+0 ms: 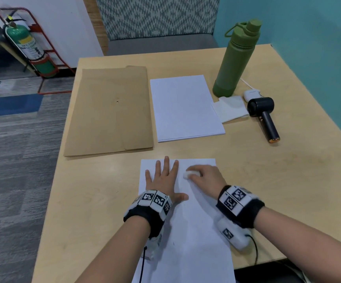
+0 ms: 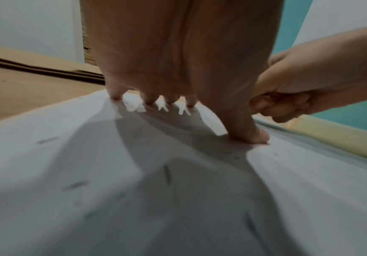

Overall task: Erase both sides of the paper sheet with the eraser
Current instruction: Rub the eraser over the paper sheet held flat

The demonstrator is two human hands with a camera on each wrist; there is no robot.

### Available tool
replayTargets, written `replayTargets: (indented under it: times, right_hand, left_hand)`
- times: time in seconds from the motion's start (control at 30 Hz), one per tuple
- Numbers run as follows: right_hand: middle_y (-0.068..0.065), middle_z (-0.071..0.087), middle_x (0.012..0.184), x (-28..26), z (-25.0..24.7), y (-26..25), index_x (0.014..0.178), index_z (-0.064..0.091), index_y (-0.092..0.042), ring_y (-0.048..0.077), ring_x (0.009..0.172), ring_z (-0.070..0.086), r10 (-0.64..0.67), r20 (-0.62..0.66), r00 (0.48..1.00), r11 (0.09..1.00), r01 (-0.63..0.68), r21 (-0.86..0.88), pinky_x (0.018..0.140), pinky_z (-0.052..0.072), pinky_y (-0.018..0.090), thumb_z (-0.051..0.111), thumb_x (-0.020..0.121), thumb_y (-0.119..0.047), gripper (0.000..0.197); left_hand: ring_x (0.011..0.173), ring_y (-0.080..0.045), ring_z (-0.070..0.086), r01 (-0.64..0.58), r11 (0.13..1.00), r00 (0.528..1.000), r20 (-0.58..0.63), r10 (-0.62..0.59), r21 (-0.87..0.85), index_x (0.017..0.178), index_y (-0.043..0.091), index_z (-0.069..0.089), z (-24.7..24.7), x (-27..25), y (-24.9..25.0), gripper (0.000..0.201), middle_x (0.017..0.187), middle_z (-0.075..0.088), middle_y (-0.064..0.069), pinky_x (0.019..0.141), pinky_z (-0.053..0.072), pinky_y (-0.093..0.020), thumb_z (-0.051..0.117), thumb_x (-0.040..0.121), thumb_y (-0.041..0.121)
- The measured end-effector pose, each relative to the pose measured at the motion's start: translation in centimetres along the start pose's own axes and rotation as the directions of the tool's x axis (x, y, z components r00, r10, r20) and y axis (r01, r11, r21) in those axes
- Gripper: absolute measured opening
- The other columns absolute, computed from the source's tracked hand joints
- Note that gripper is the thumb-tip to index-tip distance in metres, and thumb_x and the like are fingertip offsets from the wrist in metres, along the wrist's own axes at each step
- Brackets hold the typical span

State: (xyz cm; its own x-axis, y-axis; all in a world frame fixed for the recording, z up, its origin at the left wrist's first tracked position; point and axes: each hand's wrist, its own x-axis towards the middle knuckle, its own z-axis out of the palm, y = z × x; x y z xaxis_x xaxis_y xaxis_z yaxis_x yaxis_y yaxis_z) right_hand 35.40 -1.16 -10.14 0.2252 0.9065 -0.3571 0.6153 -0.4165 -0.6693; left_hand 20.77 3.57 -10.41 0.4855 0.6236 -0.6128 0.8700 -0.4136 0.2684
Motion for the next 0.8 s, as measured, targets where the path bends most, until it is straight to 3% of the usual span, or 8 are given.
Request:
replayTargets:
  times: [0.07, 0.13, 0.27, 0.37, 0.47, 0.57, 0.67, 0.8]
  right_hand:
    - [0.0, 0.065, 0.12, 0.9, -0.3, -0.2, 0.108, 0.066, -0.02, 0.019, 0.113, 0.056, 0.04, -0.08, 0.996, 0.999, -0.039, 0.022, 0.095, 0.041, 0.028, 0.055, 0.086, -0.025, 0.025]
    - [0.0, 0.066, 0.118, 0.0, 0.4, -0.4, 0.109, 0.065, -0.019, 0.018, 0.11, 0.058, 0.03, -0.079, 0.996, 0.999, -0.028, 0.025, 0.093, 0.042, 0.026, 0.055, 0.087, -0.024, 0.025]
    - [-0.002, 0.068, 0.105, -2.0, 1.0, -0.3, 0.105, 0.068, -0.02, 0.01, 0.09, 0.055, -0.01, 0.122, 0.992, 1.0, 0.007, 0.025, 0.081, 0.039, 0.021, 0.057, 0.084, -0.023, 0.023]
    - [0.001, 0.066, 0.115, 0.6, -0.5, -0.5, 0.106, 0.068, -0.018, 0.017, 0.108, 0.057, 0.012, 0.054, 0.998, 1.0, -0.013, 0.019, 0.095, 0.04, 0.025, 0.06, 0.083, -0.025, 0.025]
    - [0.002, 0.067, 0.117, 1.3, -0.5, -0.8, 0.104, 0.068, -0.015, 0.018, 0.114, 0.056, 0.048, -0.072, 0.996, 0.996, -0.042, 0.079, 0.094, 0.038, 0.023, 0.058, 0.085, -0.022, 0.023]
    - [-0.001, 0.067, 0.116, -1.1, 1.1, -0.8, 0.108, 0.066, -0.017, 0.014, 0.112, 0.057, 0.017, 0.003, 1.0, 0.996, -0.017, 0.091, 0.088, 0.038, 0.017, 0.056, 0.087, -0.024, 0.024]
    - [0.0, 0.066, 0.116, -1.2, 0.8, -0.8, 0.108, 0.067, -0.018, 0.015, 0.11, 0.057, 0.02, 0.111, 0.994, 0.996, -0.03, 0.085, 0.088, 0.038, 0.02, 0.058, 0.086, -0.024, 0.025]
    - [0.002, 0.063, 0.123, 1.3, -0.5, -1.4, 0.109, 0.066, -0.018, 0.018, 0.118, 0.053, 0.073, -0.004, 0.997, 0.992, -0.073, 0.107, 0.096, 0.036, 0.023, 0.059, 0.085, -0.026, 0.026]
  left_hand:
    - [0.142, -0.027, -0.024, 0.004, 1.0, 1.0, -0.002, -0.004, 0.006, 0.147, 0.028, -0.02, 0.0, 0.0, 0.0, 0.107, 0.153, -0.031, 0.0, 0.113, -0.008, -0.055, 0.059, 0.082, 0.057]
    - [0.142, -0.027, -0.024, 0.006, 1.0, 1.0, -0.005, -0.006, 0.01, 0.147, 0.028, -0.02, 0.0, 0.0, 0.0, 0.106, 0.153, -0.031, 0.001, 0.113, -0.009, -0.055, 0.059, 0.082, 0.058]
    - [0.142, -0.027, -0.025, 0.003, 1.0, 1.0, -0.01, -0.003, 0.002, 0.147, 0.028, -0.02, 0.2, 0.0, 0.0, 0.107, 0.152, -0.032, 0.001, 0.112, -0.01, -0.054, 0.058, 0.081, 0.06]
    - [0.142, -0.027, -0.025, 0.003, 1.0, 1.0, -0.006, -0.003, 0.004, 0.147, 0.028, -0.02, 0.1, 0.0, 0.0, 0.106, 0.153, -0.032, 0.0, 0.112, -0.01, -0.054, 0.058, 0.082, 0.059]
    - [0.142, -0.027, -0.025, 0.011, 1.0, 1.0, -0.011, -0.01, 0.002, 0.147, 0.028, -0.02, 0.1, 0.0, 0.1, 0.106, 0.152, -0.032, 0.001, 0.113, -0.01, -0.054, 0.058, 0.082, 0.058]
    - [0.142, -0.027, -0.025, 0.009, 1.0, 1.0, -0.01, -0.01, -0.01, 0.147, 0.028, -0.02, 0.1, -0.1, 0.1, 0.106, 0.153, -0.032, 0.001, 0.113, -0.01, -0.054, 0.058, 0.082, 0.059]
    - [0.142, -0.027, -0.026, 0.006, 1.0, 1.0, -0.01, -0.006, -0.014, 0.147, 0.028, -0.02, 0.2, 0.0, 0.1, 0.106, 0.152, -0.033, 0.001, 0.112, -0.011, -0.054, 0.058, 0.082, 0.059]
    - [0.142, -0.027, -0.025, 0.009, 1.0, 1.0, -0.012, -0.009, -0.002, 0.147, 0.028, -0.02, 0.2, 0.1, 0.1, 0.106, 0.152, -0.032, 0.0, 0.112, -0.01, -0.055, 0.058, 0.082, 0.059]
